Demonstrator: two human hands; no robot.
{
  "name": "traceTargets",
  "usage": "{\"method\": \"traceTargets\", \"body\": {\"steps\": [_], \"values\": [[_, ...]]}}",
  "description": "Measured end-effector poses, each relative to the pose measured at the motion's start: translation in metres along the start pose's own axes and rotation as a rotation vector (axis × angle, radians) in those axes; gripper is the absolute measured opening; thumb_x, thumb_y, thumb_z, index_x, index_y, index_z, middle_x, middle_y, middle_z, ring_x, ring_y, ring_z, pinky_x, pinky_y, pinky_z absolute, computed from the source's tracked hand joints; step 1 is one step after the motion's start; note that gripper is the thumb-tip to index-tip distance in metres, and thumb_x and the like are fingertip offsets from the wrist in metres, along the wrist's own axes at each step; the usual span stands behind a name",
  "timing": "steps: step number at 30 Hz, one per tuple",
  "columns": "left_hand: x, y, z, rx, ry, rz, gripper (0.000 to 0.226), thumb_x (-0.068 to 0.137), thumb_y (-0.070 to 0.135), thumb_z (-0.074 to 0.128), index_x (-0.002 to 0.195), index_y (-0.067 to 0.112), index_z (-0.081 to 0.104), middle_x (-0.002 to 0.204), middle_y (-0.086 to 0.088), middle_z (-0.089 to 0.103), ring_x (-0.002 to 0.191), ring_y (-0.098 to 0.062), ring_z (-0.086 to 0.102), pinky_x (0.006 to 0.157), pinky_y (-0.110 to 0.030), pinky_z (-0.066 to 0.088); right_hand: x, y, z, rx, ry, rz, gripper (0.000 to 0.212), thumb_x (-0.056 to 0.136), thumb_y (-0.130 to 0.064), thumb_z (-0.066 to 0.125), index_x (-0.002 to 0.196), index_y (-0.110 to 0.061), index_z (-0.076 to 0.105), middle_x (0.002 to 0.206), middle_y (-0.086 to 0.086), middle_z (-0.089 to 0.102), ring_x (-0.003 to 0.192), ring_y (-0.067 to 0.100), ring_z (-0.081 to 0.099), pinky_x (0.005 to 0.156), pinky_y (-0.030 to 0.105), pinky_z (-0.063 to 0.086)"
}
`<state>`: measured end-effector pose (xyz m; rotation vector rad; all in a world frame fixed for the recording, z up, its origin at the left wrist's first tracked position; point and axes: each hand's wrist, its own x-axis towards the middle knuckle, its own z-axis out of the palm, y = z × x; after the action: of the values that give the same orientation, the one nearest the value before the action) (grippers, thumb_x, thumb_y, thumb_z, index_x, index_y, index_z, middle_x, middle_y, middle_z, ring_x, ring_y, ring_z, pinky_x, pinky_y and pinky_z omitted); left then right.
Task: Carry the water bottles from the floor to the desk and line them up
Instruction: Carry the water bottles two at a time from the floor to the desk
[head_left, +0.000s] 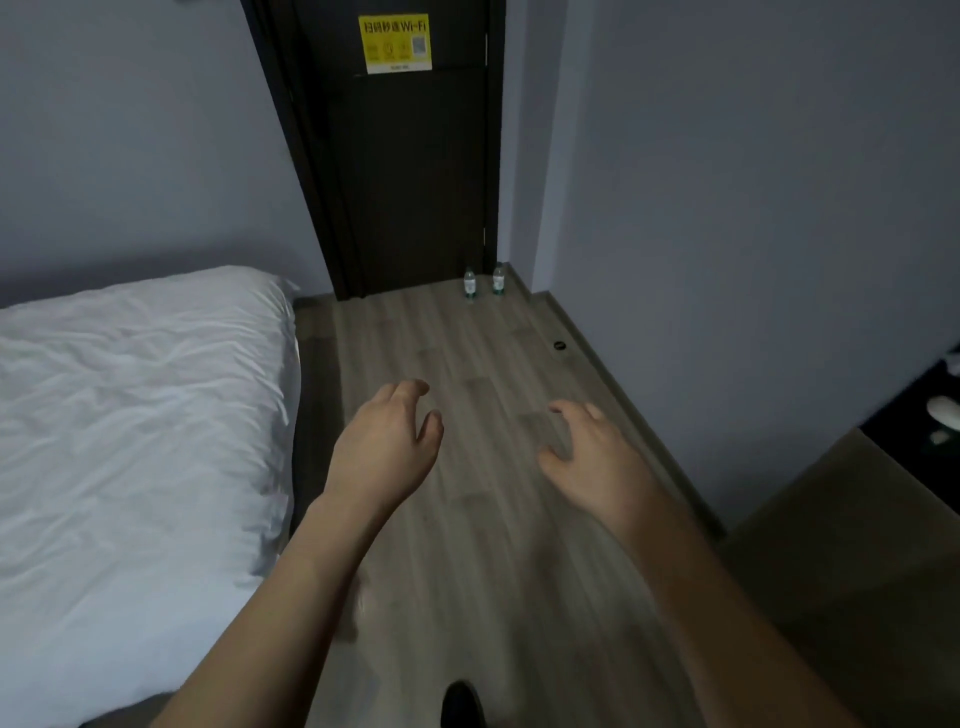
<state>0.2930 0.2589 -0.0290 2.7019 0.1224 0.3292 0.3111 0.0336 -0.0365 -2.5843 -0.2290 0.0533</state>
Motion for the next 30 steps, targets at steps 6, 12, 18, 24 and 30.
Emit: {"method": "traceTargets", "body": {"steps": [6,12,18,24,30], "values": [[0.083,-0.035,0.002,-0.027,-0.017,0.009,0.043,0.094,0.037,0.050,0.131,0.016,0.054,0.129,-0.004,0.059,0.109,-0.022,0.061,0.079,-0.029,0.042,0.082,-0.022,0.011,-0.011,0.016,-0.009,0.056,0.088,-0.035,0.059,0.140,-0.021,0.045,0.135,0.001,0.050,0.117,0.020,0.054,0.092,0.029,0.044],[0.155,-0.064,0.014,-0.030,-0.037,-0.007,0.042,0.094,0.037,0.050,0.131,0.016,0.054,0.127,-0.004,0.059,0.098,-0.022,0.064,0.076,-0.028,0.040,0.160,-0.031,0.027,-0.022,0.006,-0.023,0.054,0.089,-0.036,0.059,0.139,-0.020,0.046,0.138,0.000,0.049,0.116,0.016,0.054,0.084,0.021,0.039],[0.241,-0.088,0.036,-0.017,-0.057,0.004,0.041,0.095,0.037,0.050,0.132,0.017,0.053,0.129,-0.003,0.058,0.105,-0.021,0.062,0.078,-0.027,0.042,0.258,-0.033,0.048,-0.007,-0.031,-0.019,0.055,0.087,-0.039,0.058,0.138,-0.024,0.045,0.139,-0.003,0.048,0.115,0.015,0.054,0.080,0.021,0.034],[0.368,-0.094,0.049,0.015,-0.049,0.055,0.040,0.097,0.034,0.050,0.133,0.016,0.053,0.130,-0.005,0.058,0.111,-0.022,0.060,0.082,-0.029,0.044,0.389,-0.032,0.046,0.040,0.019,-0.031,0.056,0.089,-0.040,0.057,0.140,-0.023,0.044,0.140,-0.001,0.046,0.119,0.018,0.052,0.085,0.025,0.038],[0.488,-0.091,0.060,0.031,-0.013,0.080,0.039,0.098,0.035,0.049,0.133,0.018,0.054,0.130,-0.003,0.058,0.106,-0.018,0.061,0.077,-0.023,0.037,0.493,-0.031,0.028,0.072,0.039,-0.009,0.056,0.089,-0.037,0.055,0.141,-0.022,0.042,0.140,-0.001,0.046,0.119,0.019,0.051,0.089,0.030,0.043]]}}
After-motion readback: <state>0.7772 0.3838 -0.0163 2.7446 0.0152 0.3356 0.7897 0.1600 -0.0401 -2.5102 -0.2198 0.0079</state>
